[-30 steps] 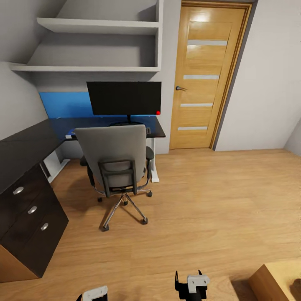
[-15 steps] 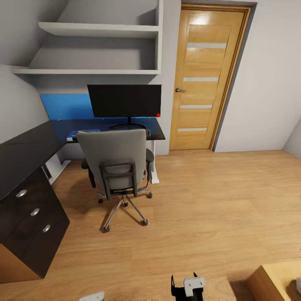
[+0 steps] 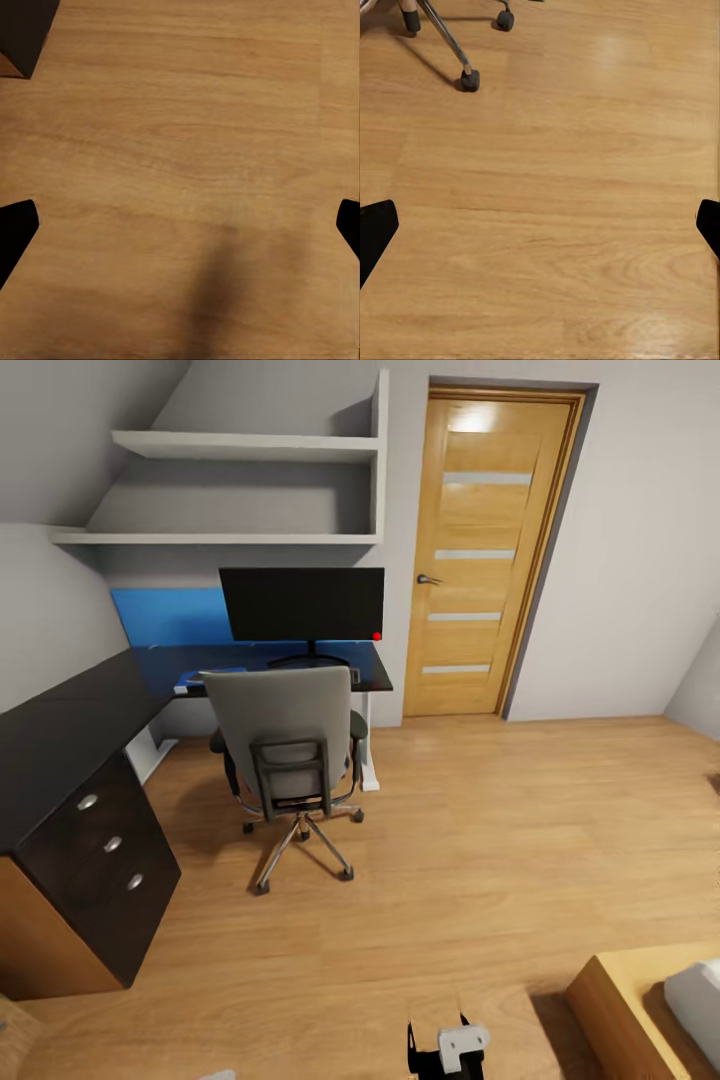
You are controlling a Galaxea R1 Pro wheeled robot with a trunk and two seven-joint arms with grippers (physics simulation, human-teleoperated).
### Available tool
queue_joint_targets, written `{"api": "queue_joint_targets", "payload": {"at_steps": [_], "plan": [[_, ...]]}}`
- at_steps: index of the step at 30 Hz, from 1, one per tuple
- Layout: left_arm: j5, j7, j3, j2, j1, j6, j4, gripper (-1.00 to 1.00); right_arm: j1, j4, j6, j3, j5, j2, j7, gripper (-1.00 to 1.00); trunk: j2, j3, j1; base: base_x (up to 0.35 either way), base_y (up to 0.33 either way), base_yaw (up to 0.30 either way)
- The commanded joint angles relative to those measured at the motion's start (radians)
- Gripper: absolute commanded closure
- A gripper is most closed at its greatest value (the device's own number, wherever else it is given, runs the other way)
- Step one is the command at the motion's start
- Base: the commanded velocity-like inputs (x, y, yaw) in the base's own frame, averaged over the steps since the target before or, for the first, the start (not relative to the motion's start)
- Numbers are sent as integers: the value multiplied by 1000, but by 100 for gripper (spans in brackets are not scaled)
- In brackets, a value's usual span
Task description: In the bedroom, organize the workspace by keeping the computer under the desk, ensuring the monitor is on the desk, placing the keyboard on the desk next to the monitor, placing the mouse on the desk next to the keyboard, moving the folder from the swivel chair onto the desk next to the mouse, stacking the notebook on top of the folder with the pen on top of the notebook, and positioning the swivel chair next to the desk.
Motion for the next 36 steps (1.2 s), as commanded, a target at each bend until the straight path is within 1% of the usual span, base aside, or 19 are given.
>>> {"api": "queue_joint_targets", "payload": {"at_steps": [1, 7, 12, 16, 18, 19, 20, 22, 26, 28, 29, 32, 36], "plan": [[3, -1, 3, 0, 0, -3, 1, -100, -1, 3, -3, 9, -8, 0, -4, -100, 7, 2, -5, -325, 0, 0], [16, 0, 4, 2, 0, -3, 3, -100, -1, 13, -2, 9, -8, 1, -3, -100, 49, 21, -28, -301, 0, 0], [24, -1, 3, 2, 0, -1, 6, -100, -1, 23, -1, 8, -9, 1, 4, -100, 84, 37, -47, -112, 0, 0], [26, -1, 2, 2, 0, -1, 61, -100, -1, 34, 6, 3, -23, -3, 23, -100, 112, 49, -62, -28, 0, 0], [27, -2, 2, 2, 0, -1, 84, -100, -1, 36, 10, 1, -36, -3, 28, -100, 126, 56, -70, -14, 0, 0], [27, -2, 2, 2, 0, -1, 93, -100, -1, 36, 12, 0, -46, -4, 29, -100, 133, 59, -74, -10, 0, 0], [28, -2, 2, 2, 0, -1, 105, -100, -2, 37, 22, -6, -71, -5, 32, -100, 140, 62, -78, -6, 0, 0], [28, -2, 1, 2, 0, -1, 114, -100, -2, 36, 38, -14, -107, -7, 36, -100, 154, 68, -85, -5, 0, 0], [28, -2, 1, 2, 0, -1, 124, -100, -2, 30, 83, -28, -191, -14, 50, -100, 182, 81, -101, -2, 0, 0], [28, -2, 1, 2, 0, 0, 129, -100, -2, 29, 104, -31, -226, -18, 60, -100, 196, 87, -108, -1, 0, 0], [28, -3, 1, 2, 0, 0, 133, -100, -2, 30, 125, -33, -251, -21, 75, -100, 203, 90, -112, 0, 0, 0], [28, -3, 1, 2, 0, -1, 140, -100, -2, 32, 156, -33, -273, -24, 100, -100, 224, 100, -124, 0, 0, 0], [28, -3, 1, 2, 0, -1, 153, -100, -2, 36, 193, -32, -286, -27, 124, -100, 252, 112, -139, 0, 0, 0]]}}
